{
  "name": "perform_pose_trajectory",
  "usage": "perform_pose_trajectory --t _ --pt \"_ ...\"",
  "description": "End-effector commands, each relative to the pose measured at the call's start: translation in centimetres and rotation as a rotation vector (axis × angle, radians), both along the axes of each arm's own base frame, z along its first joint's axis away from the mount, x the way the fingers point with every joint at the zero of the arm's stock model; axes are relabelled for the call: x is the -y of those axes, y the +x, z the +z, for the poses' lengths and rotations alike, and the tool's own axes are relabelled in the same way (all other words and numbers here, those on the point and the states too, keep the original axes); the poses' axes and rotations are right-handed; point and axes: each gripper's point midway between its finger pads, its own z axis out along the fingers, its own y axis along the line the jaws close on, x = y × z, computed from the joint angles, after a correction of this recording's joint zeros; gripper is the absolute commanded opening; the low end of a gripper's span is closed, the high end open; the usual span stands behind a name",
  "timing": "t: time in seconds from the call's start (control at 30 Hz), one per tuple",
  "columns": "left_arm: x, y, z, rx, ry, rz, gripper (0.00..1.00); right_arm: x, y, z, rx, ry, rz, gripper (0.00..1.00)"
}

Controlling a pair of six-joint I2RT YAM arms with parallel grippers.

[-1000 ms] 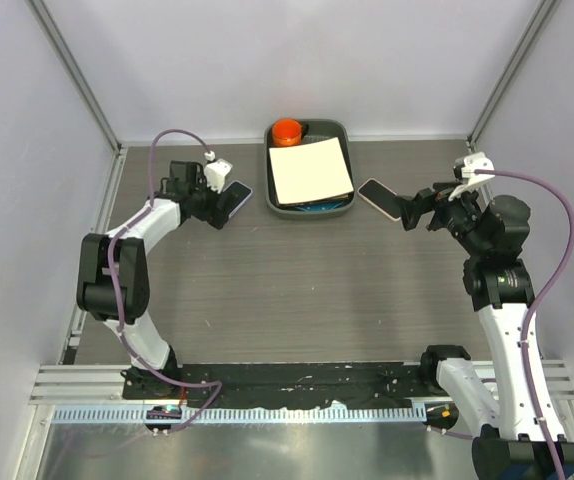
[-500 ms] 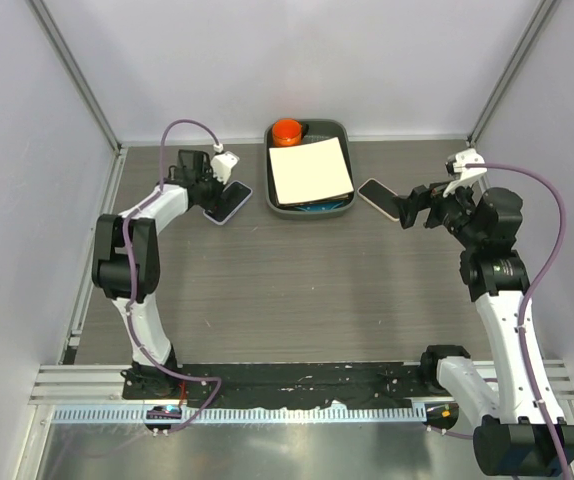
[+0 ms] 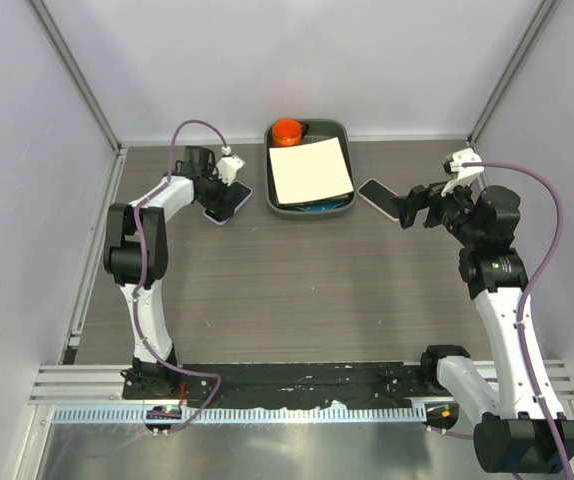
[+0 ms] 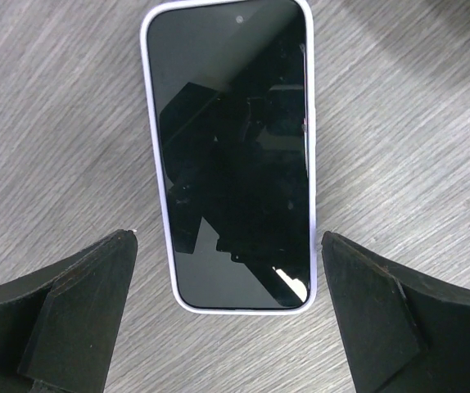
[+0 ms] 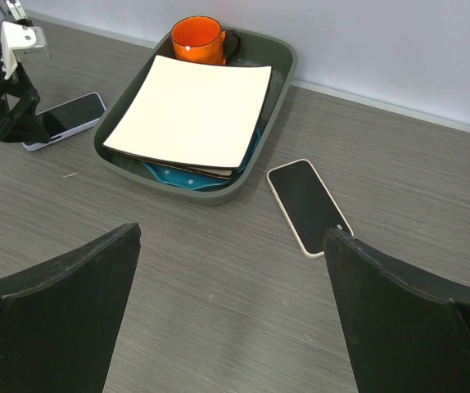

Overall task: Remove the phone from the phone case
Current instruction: Move the phone to the center of the board.

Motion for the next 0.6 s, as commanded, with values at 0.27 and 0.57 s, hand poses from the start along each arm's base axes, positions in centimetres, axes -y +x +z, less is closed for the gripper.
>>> perform_pose_trajectory --t 0.27,0.57 --pt "1.4 -0.9 -0.7 -0.084 -0.026 -0.112 1.00 0.0 0.1 1.2 0.049 -0.018 -0.001 1.00" --pt "1.8 -1.4 -1.8 -0.170 -0.039 -0.129 1.00 0.1 0.2 1.1 0.048 -0.018 -0.004 1.00"
